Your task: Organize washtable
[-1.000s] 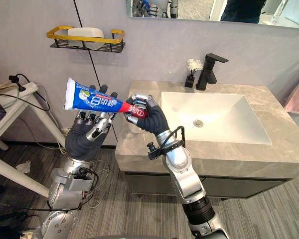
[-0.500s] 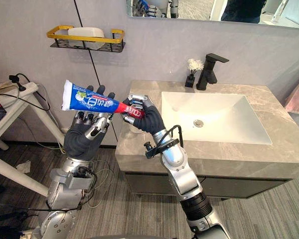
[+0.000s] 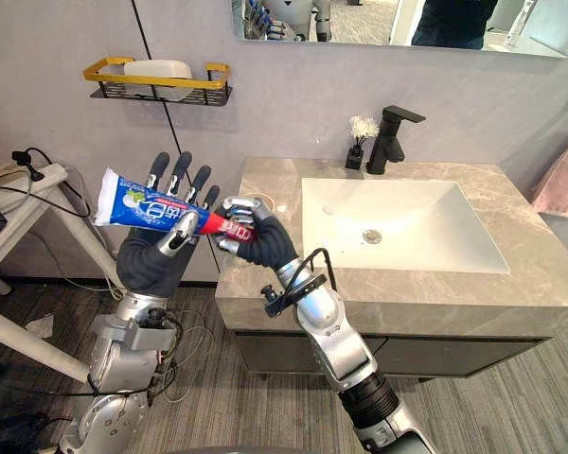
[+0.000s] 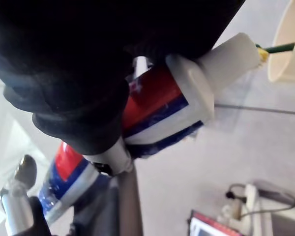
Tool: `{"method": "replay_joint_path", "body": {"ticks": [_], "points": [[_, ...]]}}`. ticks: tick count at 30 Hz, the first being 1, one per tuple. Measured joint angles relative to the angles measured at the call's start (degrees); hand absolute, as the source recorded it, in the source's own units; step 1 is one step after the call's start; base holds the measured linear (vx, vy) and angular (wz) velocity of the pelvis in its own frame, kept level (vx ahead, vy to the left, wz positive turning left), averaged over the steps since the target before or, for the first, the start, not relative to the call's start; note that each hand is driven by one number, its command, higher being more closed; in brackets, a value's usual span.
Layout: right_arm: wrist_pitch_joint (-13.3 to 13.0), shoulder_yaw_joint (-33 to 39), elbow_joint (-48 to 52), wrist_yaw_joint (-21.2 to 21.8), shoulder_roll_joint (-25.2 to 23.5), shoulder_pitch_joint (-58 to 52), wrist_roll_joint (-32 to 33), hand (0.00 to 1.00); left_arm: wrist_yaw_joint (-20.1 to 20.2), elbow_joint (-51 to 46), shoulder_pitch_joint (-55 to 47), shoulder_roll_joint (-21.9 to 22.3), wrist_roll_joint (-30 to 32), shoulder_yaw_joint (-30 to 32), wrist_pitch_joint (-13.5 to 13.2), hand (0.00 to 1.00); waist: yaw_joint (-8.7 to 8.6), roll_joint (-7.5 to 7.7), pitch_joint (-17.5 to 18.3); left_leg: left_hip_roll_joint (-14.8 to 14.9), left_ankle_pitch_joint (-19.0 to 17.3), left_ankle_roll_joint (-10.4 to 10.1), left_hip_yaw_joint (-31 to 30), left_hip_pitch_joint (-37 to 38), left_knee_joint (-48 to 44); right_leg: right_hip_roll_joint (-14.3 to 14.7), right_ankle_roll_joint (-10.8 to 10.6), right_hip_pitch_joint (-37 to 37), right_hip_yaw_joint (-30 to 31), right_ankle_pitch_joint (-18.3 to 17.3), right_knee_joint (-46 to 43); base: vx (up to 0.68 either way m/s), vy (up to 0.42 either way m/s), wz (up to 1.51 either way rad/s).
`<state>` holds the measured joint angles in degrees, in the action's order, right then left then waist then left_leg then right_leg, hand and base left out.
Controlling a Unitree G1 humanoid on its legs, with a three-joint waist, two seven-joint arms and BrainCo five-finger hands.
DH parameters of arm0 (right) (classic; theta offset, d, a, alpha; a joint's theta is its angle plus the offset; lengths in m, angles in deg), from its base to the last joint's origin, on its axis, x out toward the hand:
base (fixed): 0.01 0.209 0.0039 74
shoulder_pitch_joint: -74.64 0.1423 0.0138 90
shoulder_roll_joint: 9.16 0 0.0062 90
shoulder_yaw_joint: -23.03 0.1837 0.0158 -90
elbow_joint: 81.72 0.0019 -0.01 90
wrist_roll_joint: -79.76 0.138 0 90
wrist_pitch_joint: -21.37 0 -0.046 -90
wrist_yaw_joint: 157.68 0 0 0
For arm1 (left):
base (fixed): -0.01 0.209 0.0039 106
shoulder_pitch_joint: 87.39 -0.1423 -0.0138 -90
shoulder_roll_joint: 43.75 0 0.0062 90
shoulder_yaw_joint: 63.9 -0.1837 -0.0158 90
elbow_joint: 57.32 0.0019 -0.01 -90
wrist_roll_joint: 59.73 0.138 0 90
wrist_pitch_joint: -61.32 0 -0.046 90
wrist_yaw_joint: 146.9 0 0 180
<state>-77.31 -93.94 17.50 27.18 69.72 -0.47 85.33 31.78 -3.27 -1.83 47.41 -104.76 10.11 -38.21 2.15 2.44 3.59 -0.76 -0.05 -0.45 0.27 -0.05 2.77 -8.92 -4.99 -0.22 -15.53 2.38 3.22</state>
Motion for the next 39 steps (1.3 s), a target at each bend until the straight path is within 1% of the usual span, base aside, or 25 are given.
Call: {"method": "replay_joint_path", "body": {"ticks": [2,3,8,11,13,18,19,23,24,26,28,29,30,32,35,39], "points": [[-0.1,-0.7,0.0,0.3,-0.1,-0.9,2.1,1.00,-0.2,0.0,0.7,0.0,1.0,0.0,0.1,0.00,-0.01,0.00,0.0,0.0,0.0,0.0,0.0,-0.1,-0.2,-0.1,0.0,0.0,-0.1,0.0,0.0,0.00,0.000,0.00],[-0.1,-0.8,0.0,0.3,0.0,-1.0,2.4,1.00,-0.2,0.0,0.8,0.0,1.0,0.0,0.1,1.00,-0.04,0.00,0.0,0.0,0.0,0.0,0.0,-0.1,-0.3,-0.1,0.0,0.0,0.0,0.0,0.0,0.00,0.000,0.00],[-1.0,-1.2,-1.1,0.4,0.0,-1.3,2.8,1.00,-0.4,0.1,1.1,0.0,2.0,-0.2,0.2,1.00,-0.22,0.00,0.0,-0.1,0.0,0.0,0.0,-0.3,-0.7,-0.1,0.0,0.0,-0.1,0.0,-0.1,0.00,0.000,0.00],[-1.0,-1.2,-1.2,0.4,0.1,-1.4,2.9,1.00,-0.4,0.1,1.1,0.1,2.3,-0.2,0.2,1.00,-0.40,0.00,0.0,-0.1,0.0,0.0,0.0,-0.3,-0.7,-0.1,0.0,0.0,-0.1,0.0,-0.1,0.00,0.000,0.00],[-1.0,-1.2,-1.2,0.4,0.2,-1.4,2.9,1.00,-0.4,0.5,1.3,0.1,2.4,-0.2,0.2,1.00,-1.00,0.00,0.0,-0.1,0.0,0.0,-0.1,-0.3,-0.7,-0.1,0.0,0.0,-0.1,0.1,-0.1,0.00,0.000,0.00],[-1.3,-1.2,-1.1,0.4,0.7,-2.0,3.4,1.00,-0.4,1.5,2.8,0.1,2.4,-0.8,0.3,1.00,-1.24,0.01,0.0,-0.1,0.0,0.0,0.0,-0.8,-0.8,-0.1,0.0,0.4,-0.1,0.3,0.0,0.00,0.000,0.00],[-1.3,-1.2,-1.2,0.3,0.8,-1.9,3.5,0.00,-0.4,2.1,3.3,0.1,2.4,-0.9,0.3,1.00,-1.26,0.01,0.0,-0.1,0.0,0.0,0.0,-0.9,-0.9,0.0,0.0,0.4,-0.1,0.3,0.0,0.00,0.000,0.00],[-1.1,-2.3,-2.4,0.5,1.9,-2.0,3.3,0.00,-0.4,2.3,3.7,0.1,3.6,-2.2,0.4,1.00,-1.21,0.02,0.0,-0.1,0.0,0.0,0.0,-0.8,-0.9,-0.1,0.0,0.4,-0.1,0.3,0.0,0.00,0.000,0.00],[0.0,-3.9,-4.4,1.4,2.3,-2.0,2.6,0.00,-0.3,2.3,4.9,0.1,4.5,-3.1,0.7,1.00,-1.21,0.02,0.0,-0.1,0.0,0.0,0.0,-0.8,-0.9,-0.1,0.1,0.4,-0.1,0.4,0.0,0.00,0.000,0.00],[0.7,-6.4,-5.8,2.0,2.2,-2.3,2.6,0.00,-0.1,2.3,6.3,0.0,6.5,-4.3,1.8,1.00,-1.21,0.00,0.0,-0.1,0.0,0.0,0.0,-0.8,-0.9,0.0,0.1,0.4,0.0,0.4,0.0,0.00,0.000,0.00],[1.7,-6.4,-6.3,2.2,1.3,-4.0,2.6,0.00,0.1,2.3,7.0,0.0,7.6,-4.4,1.9,1.00,-1.20,-0.01,0.0,0.0,0.0,0.0,0.1,-0.7,-0.9,0.0,0.1,0.3,0.0,0.5,0.0,0.00,0.000,0.00],[2.9,-6.7,-7.8,3.1,1.3,-4.4,2.2,0.00,0.5,2.3,8.0,0.1,7.6,-4.4,1.9,1.00,-1.18,-0.01,0.0,0.0,0.0,0.0,0.1,-0.6,-0.9,0.0,0.2,0.3,0.1,0.5,0.0,0.00,0.000,0.00],[3.4,-7.1,-8.7,3.5,1.3,-4.6,2.1,0.00,1.0,2.3,8.7,0.2,7.7,-4.3,1.8,1.00,-1.18,-0.01,0.0,0.0,0.0,0.0,0.2,-0.5,-0.9,0.0,0.2,0.2,0.1,0.5,0.0,0.00,0.000,-0.04],[5.3,-8.3,-10.4,5.0,0.8,-6.8,1.5,0.00,2.1,2.2,11.3,1.2,9.0,-3.9,1.6,1.00,-1.10,-0.09,0.0,0.0,0.0,0.0,0.4,-0.3,-0.9,0.0,0.2,0.2,0.4,0.5,-0.1,0.00,0.000,-0.06],[5.5,-8.4,-10.4,5.6,-0.4,-8.2,0.8,0.00,2.4,2.2,12.1,1.8,10.9,-2.2,1.4,1.00,-1.28,-0.50,0.1,-0.1,-0.1,0.0,1.4,0.1,-0.7,0.2,0.3,0.5,1.5,0.6,-0.2,-0.01,0.002,-0.17],[5.5,-5.9,-10.4,5.5,-1.0,-8.2,0.7,0.00,2.2,2.3,12.2,1.6,12.7,1.2,1.3,1.00,-1.26,-1.41,0.5,0.0,-0.1,-0.1,1.5,0.3,-0.7,0.4,0.3,0.5,1.7,0.6,-0.2,-0.01,-0.002,-0.04]]}}
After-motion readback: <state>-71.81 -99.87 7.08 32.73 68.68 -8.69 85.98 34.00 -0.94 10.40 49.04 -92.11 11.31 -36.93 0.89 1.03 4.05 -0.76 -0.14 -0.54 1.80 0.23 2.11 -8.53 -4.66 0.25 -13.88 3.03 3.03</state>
